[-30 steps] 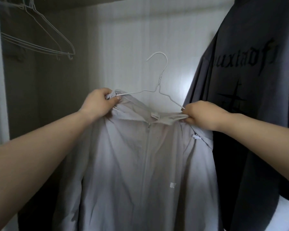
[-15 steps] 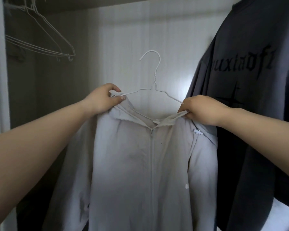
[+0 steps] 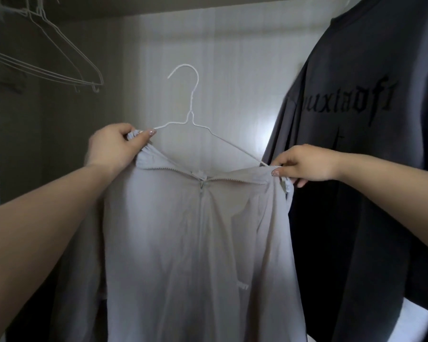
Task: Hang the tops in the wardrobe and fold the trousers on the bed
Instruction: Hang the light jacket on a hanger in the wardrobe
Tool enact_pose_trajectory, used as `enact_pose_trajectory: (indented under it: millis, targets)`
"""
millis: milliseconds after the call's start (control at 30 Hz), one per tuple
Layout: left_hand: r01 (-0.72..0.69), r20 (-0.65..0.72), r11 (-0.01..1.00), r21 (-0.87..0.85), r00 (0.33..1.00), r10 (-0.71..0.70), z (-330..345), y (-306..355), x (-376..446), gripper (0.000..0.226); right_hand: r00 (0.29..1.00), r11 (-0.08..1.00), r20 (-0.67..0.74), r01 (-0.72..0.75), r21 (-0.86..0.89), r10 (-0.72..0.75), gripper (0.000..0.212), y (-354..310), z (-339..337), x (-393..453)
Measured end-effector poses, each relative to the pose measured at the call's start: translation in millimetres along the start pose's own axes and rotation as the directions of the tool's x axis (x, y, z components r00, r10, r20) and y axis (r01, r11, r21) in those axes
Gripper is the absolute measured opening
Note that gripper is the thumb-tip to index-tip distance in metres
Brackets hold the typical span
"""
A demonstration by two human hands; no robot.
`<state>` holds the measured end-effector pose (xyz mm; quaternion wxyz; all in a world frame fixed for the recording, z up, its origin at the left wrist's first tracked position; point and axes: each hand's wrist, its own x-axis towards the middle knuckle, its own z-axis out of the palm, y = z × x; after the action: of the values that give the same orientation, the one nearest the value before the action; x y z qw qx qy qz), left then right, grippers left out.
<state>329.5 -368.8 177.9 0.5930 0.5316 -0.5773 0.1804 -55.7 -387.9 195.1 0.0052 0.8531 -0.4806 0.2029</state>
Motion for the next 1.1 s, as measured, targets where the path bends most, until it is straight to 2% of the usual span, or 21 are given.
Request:
enact_pose_trajectory:
  millis: [67, 100, 167, 233, 267, 300, 333, 367, 400, 433, 533, 600, 667, 767, 867, 933, 1000, 1100]
  targets:
    - [-0.094, 0.033, 0.994, 0.063, 0.995, 0.092, 1.4, 2.9, -1.6, 0.063, 1.000, 1.000, -0.004, 0.022, 0.000, -0.022, 0.021, -7.2, -10.3, -0.5]
    - [-0.136, 0.050, 0.988, 0.067, 0.990, 0.133, 2.4, 5.2, -2.8, 0.058, 0.995, 0.996, -0.066, 0.068, -0.059, -0.071, 0.021, -11.5, -16.7, 0.1]
    - [-0.180, 0.071, 0.982, 0.048, 0.982, 0.177, 5.2, 12.1, -6.2, 0.044, 0.947, 0.947, -0.243, 0.137, -0.289, -0.211, 0.022, -19.6, -29.6, 5.6]
    - [-0.158, 0.058, 0.987, -0.005, 0.986, 0.158, 7.3, 17.8, -7.0, 0.041, 0.875, 0.878, -0.391, 0.077, -0.472, -0.286, 0.026, -28.3, -38.0, 14.1]
    - [-0.135, 0.049, 0.990, -0.035, 0.989, 0.137, 7.7, 19.2, -6.0, 0.044, 0.855, 0.873, -0.445, 0.019, -0.488, -0.267, 0.030, -33.1, -39.1, 18.0]
    - [-0.115, 0.044, 0.992, -0.059, 0.992, 0.118, 7.6, 19.7, -4.3, 0.045, 0.858, 0.895, -0.468, -0.024, -0.445, -0.209, 0.034, -38.6, -39.1, 22.1]
    - [-0.099, 0.045, 0.992, -0.081, 0.994, 0.103, 6.6, 20.4, -2.6, 0.046, 0.875, 0.953, -0.469, -0.035, -0.301, -0.117, 0.037, -43.9, -38.0, 26.1]
    - [-0.079, 0.051, 0.991, -0.105, 0.995, 0.085, 5.2, 21.3, -0.9, 0.048, 0.904, 0.998, -0.428, -0.025, -0.056, -0.002, 0.037, -49.0, -35.0, 29.5]
    - [-0.057, 0.056, 0.990, -0.132, 0.996, 0.065, 3.9, 21.8, 0.8, 0.049, 0.938, 0.973, -0.330, -0.031, 0.228, 0.107, 0.034, -54.2, -30.7, 30.8]
    - [-0.032, 0.058, 0.986, -0.162, 0.997, 0.041, 3.4, 22.1, 1.8, 0.048, 0.966, 0.898, -0.208, -0.050, 0.436, 0.155, 0.029, -58.1, -26.5, 28.7]
    - [0.049, 0.061, 0.964, -0.263, 0.998, -0.034, 5.0, 21.1, 4.3, 0.031, 0.996, 0.739, 0.071, -0.088, 0.668, 0.055, 0.022, -54.7, -16.8, 21.4]
    - [0.070, 0.084, 0.945, -0.320, 0.995, -0.045, 7.2, 22.3, 4.1, 0.017, 0.993, 0.708, 0.113, -0.061, 0.703, -0.028, 0.023, -51.2, -11.3, 16.9]
    - [0.077, 0.125, 0.938, -0.338, 0.991, -0.037, 11.3, 25.9, 4.2, 0.010, 0.998, 0.767, 0.050, 0.003, 0.641, -0.046, 0.020, -51.2, -4.9, 14.1]
    - [0.099, 0.155, 0.968, -0.232, 0.986, -0.063, 18.7, 34.3, 3.1, 0.036, 0.984, 0.880, -0.174, 0.118, 0.459, -0.040, 0.014, -56.4, 5.4, 13.1]
    - [0.039, 0.063, 0.993, -0.109, 0.998, -0.033, 23.3, 43.0, -13.0, 0.057, 0.944, 0.901, -0.328, 0.166, 0.402, -0.028, 0.016, -56.5, 12.2, 13.5]
    - [-0.012, -0.043, 0.983, -0.181, 0.999, 0.005, 28.2, 47.3, -37.6, 0.058, 0.930, 0.894, -0.368, 0.161, 0.417, 0.005, 0.017, -56.1, 14.9, 14.2]
    - [-0.037, -0.097, 0.955, -0.296, 0.995, 0.009, 37.1, 49.6, -66.4, 0.049, 0.923, 0.882, -0.383, 0.146, 0.448, 0.042, 0.017, -58.3, 16.8, 15.8]
    - [0.056, 0.003, 0.892, -0.448, 0.998, -0.061, 57.9, 51.0, -100.2, 0.034, 0.920, 0.838, -0.380, 0.134, 0.530, 0.093, 0.017, -65.6, 20.2, 19.2]
